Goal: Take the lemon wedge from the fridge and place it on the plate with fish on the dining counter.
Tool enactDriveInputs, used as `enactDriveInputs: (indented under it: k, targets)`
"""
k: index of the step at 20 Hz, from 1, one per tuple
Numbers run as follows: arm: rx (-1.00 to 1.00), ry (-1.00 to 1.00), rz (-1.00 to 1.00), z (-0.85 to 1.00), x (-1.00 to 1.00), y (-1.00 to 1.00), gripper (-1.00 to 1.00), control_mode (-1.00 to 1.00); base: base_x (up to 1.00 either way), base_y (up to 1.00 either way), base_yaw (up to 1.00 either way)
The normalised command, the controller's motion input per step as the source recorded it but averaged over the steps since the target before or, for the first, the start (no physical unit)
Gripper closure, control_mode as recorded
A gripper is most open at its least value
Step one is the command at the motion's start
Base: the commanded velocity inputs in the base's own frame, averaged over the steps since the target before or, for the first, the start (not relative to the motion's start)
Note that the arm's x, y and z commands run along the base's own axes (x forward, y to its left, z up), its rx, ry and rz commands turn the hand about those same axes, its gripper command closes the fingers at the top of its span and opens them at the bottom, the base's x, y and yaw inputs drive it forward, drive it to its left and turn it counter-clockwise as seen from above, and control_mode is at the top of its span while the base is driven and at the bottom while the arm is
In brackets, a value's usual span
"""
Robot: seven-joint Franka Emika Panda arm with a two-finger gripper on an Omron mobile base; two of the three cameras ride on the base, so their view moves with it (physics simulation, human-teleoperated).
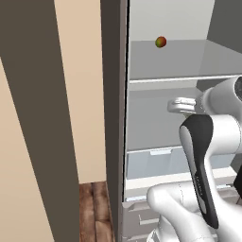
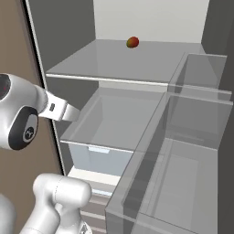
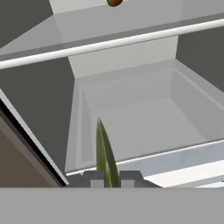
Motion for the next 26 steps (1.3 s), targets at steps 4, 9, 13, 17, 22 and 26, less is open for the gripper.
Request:
enactDriveInputs:
  k: [4, 9, 13, 17, 22, 26]
  targets:
    - [0.0, 0.03, 0.0, -0.04, -0.33, 0.01, 1.0, -1.0, 0.0, 0.0, 0.0]
    - [0.0, 0.02, 0.0, -0.19, -0.98, 0.12, 1.0, -1.0, 0.0, 0.0, 0.0]
    - [0.0, 0.0, 0.0, -0.03, -0.26, 0.0, 1.0, -1.0, 0.0, 0.0, 0.0]
    - [0.0, 0.01, -0.09, 0.0, 0.72, -0.23, 1.0, -1.0, 0.0, 0.0, 0.0]
    - [0.08, 0.03, -0.01, 0.0, 0.48, -0.34, 1.0, -1.0, 0.0, 0.0, 0.0]
    - [0.02, 0.0, 0.0, 0.0, 0.04, -0.06, 1.0, -1.0, 0.0, 0.0, 0.0]
